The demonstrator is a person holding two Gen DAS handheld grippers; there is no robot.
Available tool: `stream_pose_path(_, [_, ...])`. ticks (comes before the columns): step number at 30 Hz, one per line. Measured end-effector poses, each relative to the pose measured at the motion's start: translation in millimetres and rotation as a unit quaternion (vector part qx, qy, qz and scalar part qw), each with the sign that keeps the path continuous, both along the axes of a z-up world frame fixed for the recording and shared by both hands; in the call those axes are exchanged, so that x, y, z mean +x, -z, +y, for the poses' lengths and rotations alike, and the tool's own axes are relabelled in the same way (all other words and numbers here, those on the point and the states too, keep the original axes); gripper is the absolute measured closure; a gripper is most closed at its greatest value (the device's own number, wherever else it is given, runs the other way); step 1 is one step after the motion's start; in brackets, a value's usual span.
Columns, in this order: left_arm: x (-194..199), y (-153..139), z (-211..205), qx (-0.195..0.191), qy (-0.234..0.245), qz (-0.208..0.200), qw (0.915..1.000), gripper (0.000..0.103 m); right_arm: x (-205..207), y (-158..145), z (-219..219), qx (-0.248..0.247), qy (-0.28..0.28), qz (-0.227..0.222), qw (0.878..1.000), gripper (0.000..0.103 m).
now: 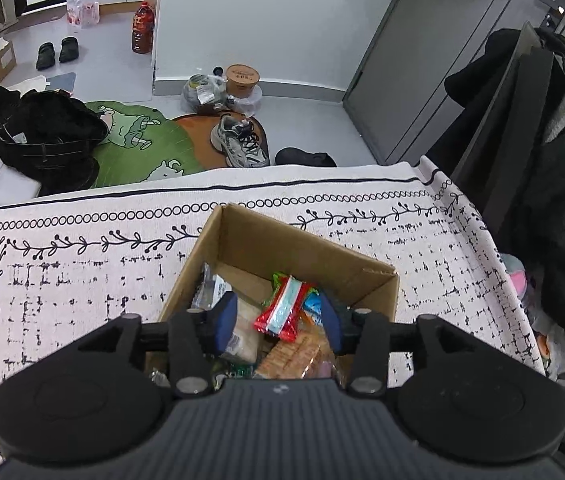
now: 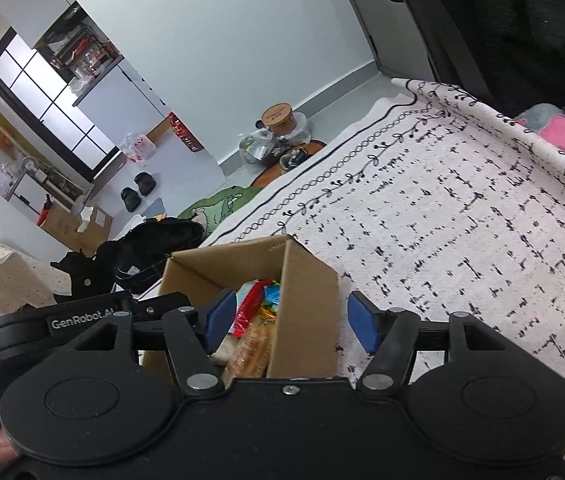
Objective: Organize snacks
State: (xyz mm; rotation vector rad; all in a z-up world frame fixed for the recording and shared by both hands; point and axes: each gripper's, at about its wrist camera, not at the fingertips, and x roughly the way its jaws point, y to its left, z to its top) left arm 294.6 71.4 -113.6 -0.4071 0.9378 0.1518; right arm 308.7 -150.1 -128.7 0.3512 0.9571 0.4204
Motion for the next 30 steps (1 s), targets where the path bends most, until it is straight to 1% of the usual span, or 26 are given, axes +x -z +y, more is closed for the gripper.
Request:
stream_pose_path(4, [-3,-2,-7,0.009,0.007,0.009,0.9999,0.052,-4,-1,-8,-0.009,0.008,0.001,1.0,0.039])
stream_pose_path(6, [-5,-4,-9,0.013,0.011,0.012,0.9998,0.051,-7,-3,-11,-0.013,0.013,-0.003,1.0,0.035])
stream_pose_path(8, [-8,-7,-13,0.018,0.016,0.012,0.9996,0.045,-9,-3,-15,-0.02,0.018,-0.005,1.0,0.034])
stream_pose_path(13, [-15,-13,-21,0.027,0.025,0.012,0.9993,0.037,-17,-7,-25,-0.031,0.026,-0.004,0.999,0.03])
stream_pose_path(14, [-17,-14,-22,0.027,0.027,0.012,0.9992,0.033,-19,-9,-29,-0.033,0.031,-0.006,0.999,0.028])
stream_pose_path(15, [-19,-15,-23,0.024,0.029,0.011,0.9992,0.031,-21,-11,-32,-0.035,0.034,-0.009,0.999,0.025])
stream_pose_path(17, [-23,-17,-24,0.023,0.032,0.014,0.9991,0.023,-25,-15,-38,-0.042,0.038,-0.012,0.998,0.019])
stream_pose_path(22, [-36,-26,-25,0.022,0.028,0.014,0.9992,0.018,-33,-25,-49,-0.043,0.048,-0.019,0.998,0.011])
stream_pose_path(26, [-48,-38,-28,0.025,0.037,0.003,0.999,0.012,-44,-37,-53,-0.05,0.049,-0.031,0.997,0.005])
stream_pose_path(30, [-60,-50,-29,0.023,0.036,-0.01,0.999,0.009,-58,-49,-56,-0.061,0.046,-0.042,0.996,0.0])
